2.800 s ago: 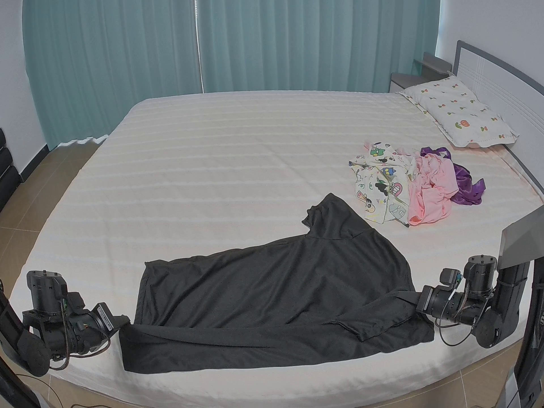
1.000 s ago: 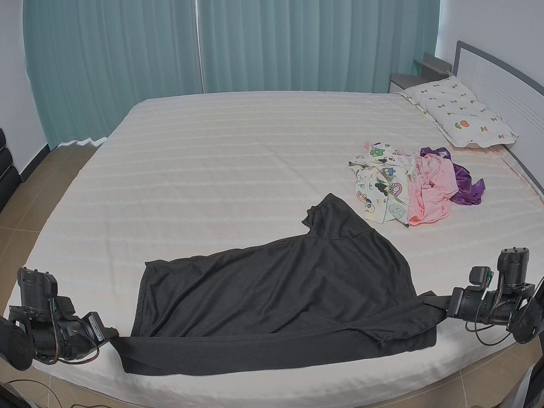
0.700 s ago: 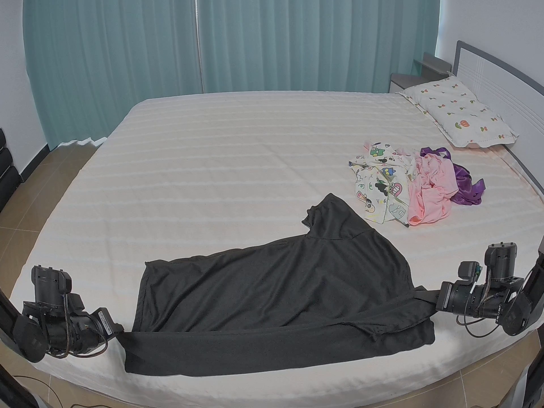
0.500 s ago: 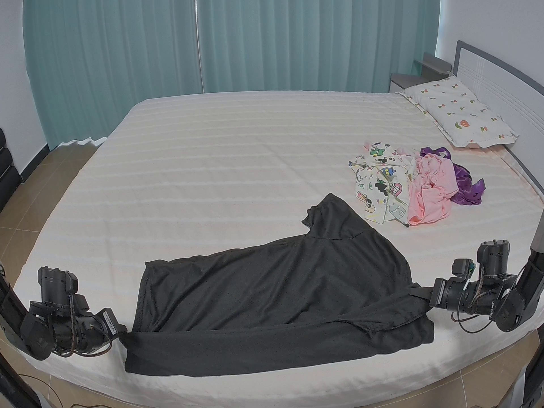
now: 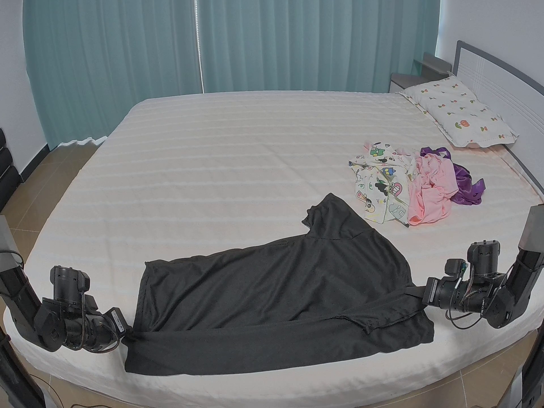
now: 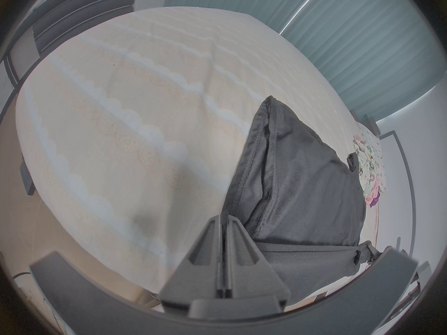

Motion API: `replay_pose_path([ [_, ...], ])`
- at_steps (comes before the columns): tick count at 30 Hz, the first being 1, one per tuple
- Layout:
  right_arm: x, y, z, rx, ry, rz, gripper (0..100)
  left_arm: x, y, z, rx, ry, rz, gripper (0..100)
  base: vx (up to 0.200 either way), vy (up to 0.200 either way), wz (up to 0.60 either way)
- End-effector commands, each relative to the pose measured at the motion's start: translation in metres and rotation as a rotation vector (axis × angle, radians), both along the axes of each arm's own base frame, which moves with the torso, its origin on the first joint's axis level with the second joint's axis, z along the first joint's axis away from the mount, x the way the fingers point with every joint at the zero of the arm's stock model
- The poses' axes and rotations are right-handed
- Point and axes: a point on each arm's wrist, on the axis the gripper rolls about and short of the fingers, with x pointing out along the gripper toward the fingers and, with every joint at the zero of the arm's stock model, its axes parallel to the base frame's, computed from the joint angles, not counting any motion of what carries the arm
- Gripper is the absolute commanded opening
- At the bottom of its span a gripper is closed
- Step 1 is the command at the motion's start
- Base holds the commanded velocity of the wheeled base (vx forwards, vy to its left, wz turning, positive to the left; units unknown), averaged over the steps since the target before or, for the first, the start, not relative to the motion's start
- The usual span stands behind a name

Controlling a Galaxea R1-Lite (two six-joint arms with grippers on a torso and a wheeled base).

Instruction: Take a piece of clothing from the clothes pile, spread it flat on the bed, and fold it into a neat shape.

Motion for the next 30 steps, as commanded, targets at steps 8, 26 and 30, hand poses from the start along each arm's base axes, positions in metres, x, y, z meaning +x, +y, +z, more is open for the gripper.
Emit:
replay_pose_path([
  [8,0.009,-0.002,-0.017,-0.001,0.041,-0.009,0,0.007,0.0,-0.01,-0.016,0.036,0.014,0,0.0,0.0,0.0],
  [26,0.017,-0.01,-0.012,-0.005,-0.02,-0.099,100,0.009,0.002,-0.006,-0.064,-0.004,0.085,100,0.0,0.0,0.0],
  [30,0.019,-0.017,0.006,0.019,-0.073,-0.156,100,0.006,0.002,0.006,-0.066,-0.071,0.091,100,0.0,0.0,0.0],
])
